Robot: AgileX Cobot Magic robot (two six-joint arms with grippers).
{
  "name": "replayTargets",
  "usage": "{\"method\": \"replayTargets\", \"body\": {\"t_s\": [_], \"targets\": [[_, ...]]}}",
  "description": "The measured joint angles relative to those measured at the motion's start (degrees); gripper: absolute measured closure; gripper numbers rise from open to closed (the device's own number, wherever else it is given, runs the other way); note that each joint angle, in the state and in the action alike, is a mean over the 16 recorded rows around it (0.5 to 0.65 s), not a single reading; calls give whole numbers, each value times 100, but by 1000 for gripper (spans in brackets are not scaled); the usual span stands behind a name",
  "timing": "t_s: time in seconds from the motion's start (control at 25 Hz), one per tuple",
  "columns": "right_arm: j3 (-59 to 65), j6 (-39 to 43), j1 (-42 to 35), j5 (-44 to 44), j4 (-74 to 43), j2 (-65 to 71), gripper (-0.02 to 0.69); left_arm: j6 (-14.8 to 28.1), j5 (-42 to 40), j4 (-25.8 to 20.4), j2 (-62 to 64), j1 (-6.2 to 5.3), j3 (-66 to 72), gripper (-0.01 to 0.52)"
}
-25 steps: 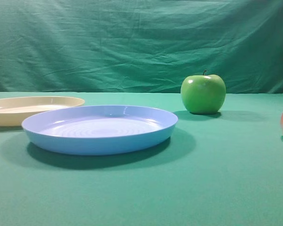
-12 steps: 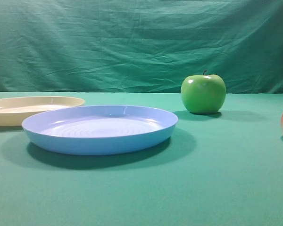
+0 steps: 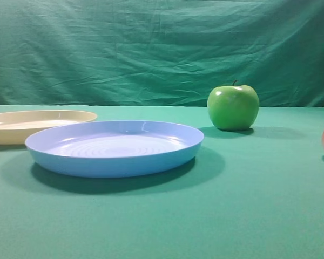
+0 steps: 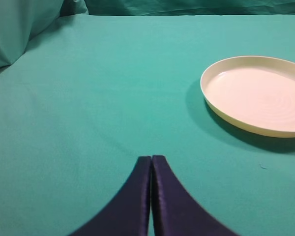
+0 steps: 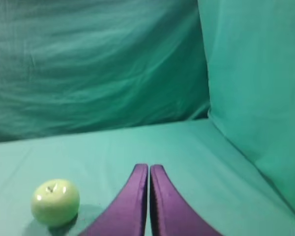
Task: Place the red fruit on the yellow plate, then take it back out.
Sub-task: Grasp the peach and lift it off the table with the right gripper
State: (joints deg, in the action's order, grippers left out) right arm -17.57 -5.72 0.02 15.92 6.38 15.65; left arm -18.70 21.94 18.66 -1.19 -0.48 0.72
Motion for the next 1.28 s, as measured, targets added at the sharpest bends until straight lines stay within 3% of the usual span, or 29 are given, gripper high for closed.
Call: {"method": "replayTargets", "body": {"t_s": [0.4,0.6,0.72,1.12,1.28], "targets": [[-1574,-840,659,2190,306,2229,665,0,0,0,0,0,0,514],[-2117,-1314,874,2904,646,3326,621,0,0,0,0,0,0,514],[-2340,-1684,938,3163,938,3944,534,0,0,0,0,0,0,514],[-2668,-2898,967,3273,1697,5712,130,0,0,0,0,0,0,514],[-2689,-3076,967,3033,1787,6285,23,0,0,0,0,0,0,514]]}}
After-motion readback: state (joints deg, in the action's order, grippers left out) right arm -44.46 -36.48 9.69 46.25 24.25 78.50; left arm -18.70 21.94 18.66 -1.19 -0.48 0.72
